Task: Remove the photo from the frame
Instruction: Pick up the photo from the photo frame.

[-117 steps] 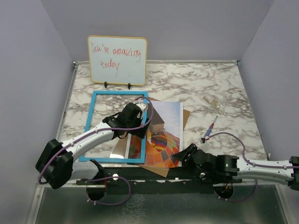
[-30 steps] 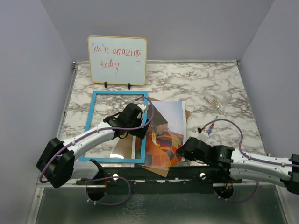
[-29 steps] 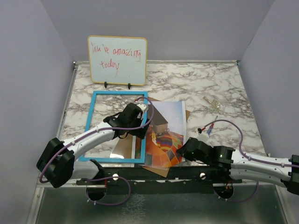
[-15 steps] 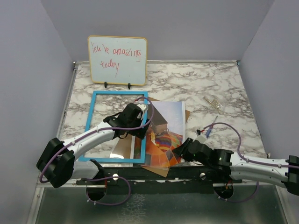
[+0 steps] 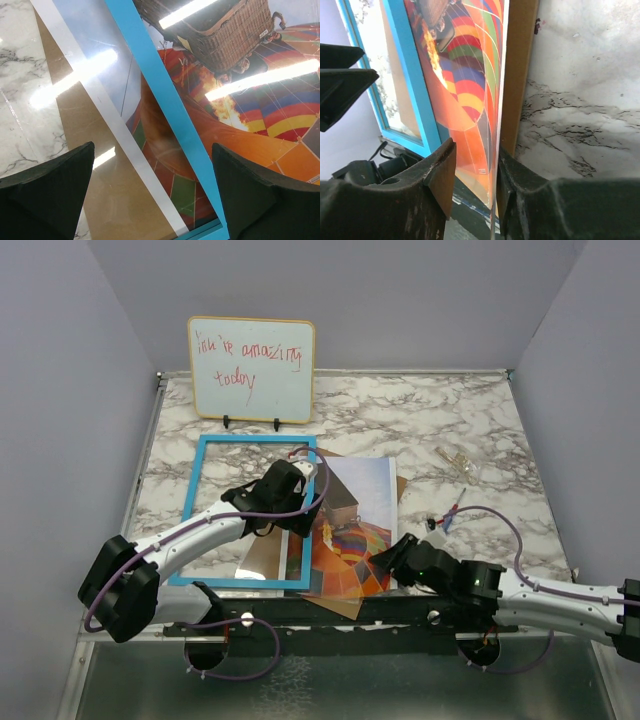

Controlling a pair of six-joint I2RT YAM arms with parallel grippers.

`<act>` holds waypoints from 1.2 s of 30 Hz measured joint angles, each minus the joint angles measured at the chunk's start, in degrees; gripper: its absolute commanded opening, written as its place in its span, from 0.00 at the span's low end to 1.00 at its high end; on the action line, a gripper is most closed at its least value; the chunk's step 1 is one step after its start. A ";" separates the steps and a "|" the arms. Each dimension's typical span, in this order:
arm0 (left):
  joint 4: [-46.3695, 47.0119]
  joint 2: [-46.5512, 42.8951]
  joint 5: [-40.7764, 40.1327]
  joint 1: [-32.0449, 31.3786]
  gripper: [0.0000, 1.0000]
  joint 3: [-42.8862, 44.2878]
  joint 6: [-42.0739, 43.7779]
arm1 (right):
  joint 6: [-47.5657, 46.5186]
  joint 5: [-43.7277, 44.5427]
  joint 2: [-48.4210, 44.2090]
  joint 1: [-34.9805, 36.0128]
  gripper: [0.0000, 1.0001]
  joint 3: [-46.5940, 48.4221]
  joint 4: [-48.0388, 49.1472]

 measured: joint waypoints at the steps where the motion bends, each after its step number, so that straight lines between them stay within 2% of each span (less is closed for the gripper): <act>1: 0.02 0.00 0.00 0.00 0.99 0.02 -0.02 | 0.15 0.15 -0.46 -0.02 0.38 -0.02 -0.09; 6: -0.09 0.07 0.00 0.02 0.99 0.02 -0.02 | 0.31 0.11 -0.50 -0.83 0.38 -0.02 -0.04; 12: -0.20 0.07 0.00 0.04 0.99 0.02 0.00 | -0.48 -1.49 5.22 -3.21 0.35 -0.02 1.88; 19: -0.22 0.07 -0.02 0.04 0.99 0.02 -0.02 | -1.38 -3.43 8.04 -4.52 0.21 0.02 3.41; 22: -0.22 0.04 -0.09 0.04 0.99 0.02 -0.02 | -1.75 -3.41 6.34 -4.52 0.09 0.04 3.32; 25: -0.26 -0.26 -0.52 0.04 0.99 0.02 0.00 | -2.25 -3.43 5.01 -4.59 0.01 0.39 2.89; 32: -0.28 -4.87 -3.41 0.04 0.99 0.02 0.00 | -4.35 -3.41 2.21 -4.79 0.00 0.72 1.97; 36: -0.15 -9.42 -6.12 0.04 0.99 -0.04 -0.02 | -7.41 -2.54 2.49 -4.79 0.00 5.09 -2.01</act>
